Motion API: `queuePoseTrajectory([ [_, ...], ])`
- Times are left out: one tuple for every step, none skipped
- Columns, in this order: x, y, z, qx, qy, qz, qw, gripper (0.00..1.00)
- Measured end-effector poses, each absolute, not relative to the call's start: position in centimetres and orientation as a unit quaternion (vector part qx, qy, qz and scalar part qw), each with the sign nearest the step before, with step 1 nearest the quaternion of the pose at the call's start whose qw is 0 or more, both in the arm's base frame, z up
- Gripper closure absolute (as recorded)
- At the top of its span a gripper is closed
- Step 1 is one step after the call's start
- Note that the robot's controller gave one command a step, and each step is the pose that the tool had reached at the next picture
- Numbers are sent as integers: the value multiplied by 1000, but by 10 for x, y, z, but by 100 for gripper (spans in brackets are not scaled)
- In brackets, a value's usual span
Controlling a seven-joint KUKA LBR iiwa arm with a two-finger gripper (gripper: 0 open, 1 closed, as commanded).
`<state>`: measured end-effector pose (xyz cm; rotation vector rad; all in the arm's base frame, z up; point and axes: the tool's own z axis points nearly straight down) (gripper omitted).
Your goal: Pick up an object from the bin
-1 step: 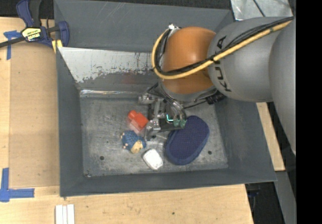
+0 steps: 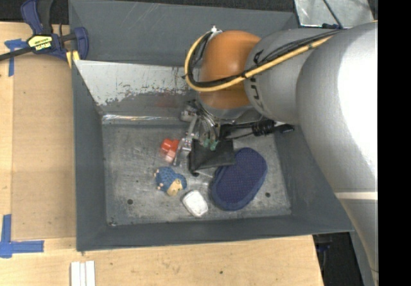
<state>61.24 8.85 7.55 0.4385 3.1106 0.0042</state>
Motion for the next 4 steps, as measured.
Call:
queuePoseTrajectory([
  [614, 88, 78, 139, 990, 1, 3, 0],
  [615, 88, 79, 139, 990, 1, 3, 0],
  [616, 88, 79, 139, 990, 1, 3, 0],
  [617, 88, 79, 138, 990, 1, 3, 0],
])
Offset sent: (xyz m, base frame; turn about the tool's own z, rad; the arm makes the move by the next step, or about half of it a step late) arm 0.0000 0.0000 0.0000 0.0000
